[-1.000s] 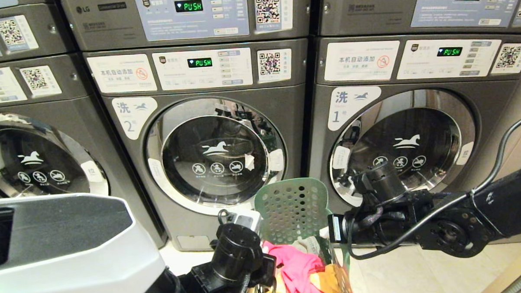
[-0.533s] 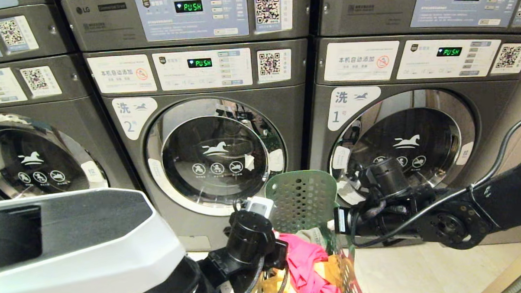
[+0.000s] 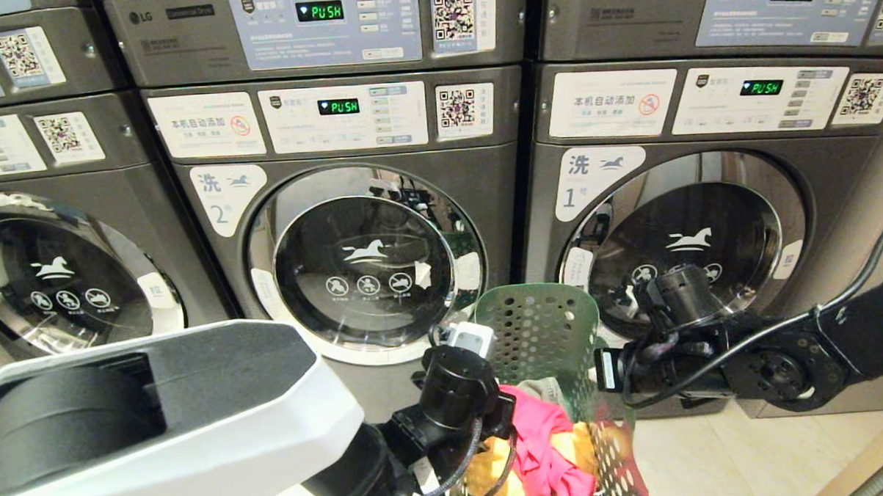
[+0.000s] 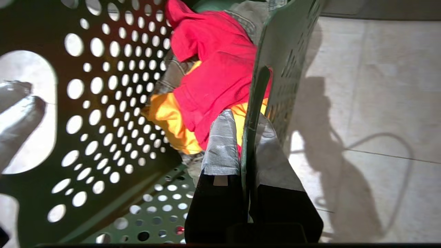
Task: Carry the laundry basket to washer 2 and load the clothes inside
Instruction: Pick up the clothes basket and put it beside the washing machine
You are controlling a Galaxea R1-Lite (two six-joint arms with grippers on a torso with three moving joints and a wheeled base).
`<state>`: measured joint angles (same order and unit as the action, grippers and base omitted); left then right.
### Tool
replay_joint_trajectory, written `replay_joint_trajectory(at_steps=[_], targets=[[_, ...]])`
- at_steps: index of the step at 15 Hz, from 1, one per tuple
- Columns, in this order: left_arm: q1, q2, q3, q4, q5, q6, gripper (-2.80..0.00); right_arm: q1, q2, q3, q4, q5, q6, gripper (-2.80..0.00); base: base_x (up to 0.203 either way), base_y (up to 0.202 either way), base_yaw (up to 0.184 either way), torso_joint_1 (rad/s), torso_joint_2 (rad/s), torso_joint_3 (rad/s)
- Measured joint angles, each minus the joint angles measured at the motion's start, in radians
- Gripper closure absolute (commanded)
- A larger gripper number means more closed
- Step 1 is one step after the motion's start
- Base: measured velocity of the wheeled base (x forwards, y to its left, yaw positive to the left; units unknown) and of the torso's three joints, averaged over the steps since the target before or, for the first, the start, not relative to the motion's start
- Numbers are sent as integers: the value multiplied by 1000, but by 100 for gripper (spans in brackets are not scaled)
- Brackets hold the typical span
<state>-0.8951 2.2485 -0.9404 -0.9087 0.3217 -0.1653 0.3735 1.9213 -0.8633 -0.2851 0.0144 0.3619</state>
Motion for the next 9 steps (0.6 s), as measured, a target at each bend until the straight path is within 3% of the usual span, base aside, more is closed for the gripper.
replay_joint_trajectory(at_steps=[4, 9], targets=[[-35, 51, -98, 29, 0, 1, 0, -47, 9, 13, 2, -30, -77, 0, 0, 0, 0, 0, 0, 0], [-60, 128, -307, 161, -7, 0, 0, -151, 39, -19, 1, -53, -162, 0, 0, 0, 0, 1, 1, -31]])
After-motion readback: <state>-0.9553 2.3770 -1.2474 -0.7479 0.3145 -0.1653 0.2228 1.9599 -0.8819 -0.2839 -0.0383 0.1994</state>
